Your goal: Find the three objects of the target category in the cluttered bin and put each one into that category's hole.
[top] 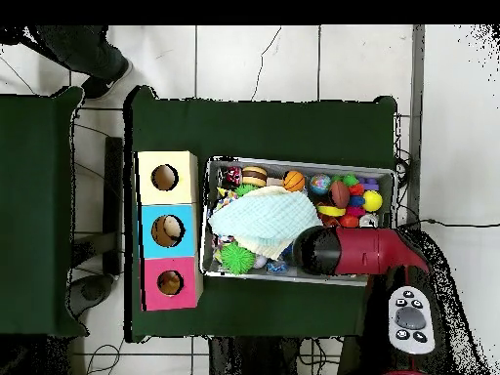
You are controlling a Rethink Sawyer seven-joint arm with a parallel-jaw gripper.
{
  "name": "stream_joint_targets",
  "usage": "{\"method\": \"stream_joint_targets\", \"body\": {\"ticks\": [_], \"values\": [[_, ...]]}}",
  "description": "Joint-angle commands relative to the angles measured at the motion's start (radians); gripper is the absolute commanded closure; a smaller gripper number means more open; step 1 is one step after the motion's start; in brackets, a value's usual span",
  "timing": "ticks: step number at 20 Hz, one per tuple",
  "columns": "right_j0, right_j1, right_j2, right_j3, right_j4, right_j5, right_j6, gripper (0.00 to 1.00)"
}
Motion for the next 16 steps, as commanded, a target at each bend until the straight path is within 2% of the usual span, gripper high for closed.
{"method": "stream_joint_targets", "body": {"ticks": [1, 12, 16], "values": [[-0.032, 0.03, 0.155, 0.09, -0.07, -0.069, -0.261, 0.0], [-0.045, 0.044, 0.149, 0.1, -0.143, -0.119, -0.197, 0.0], [-0.049, 0.033, 0.131, 0.128, -0.174, -0.143, -0.181, 0.0]]}}
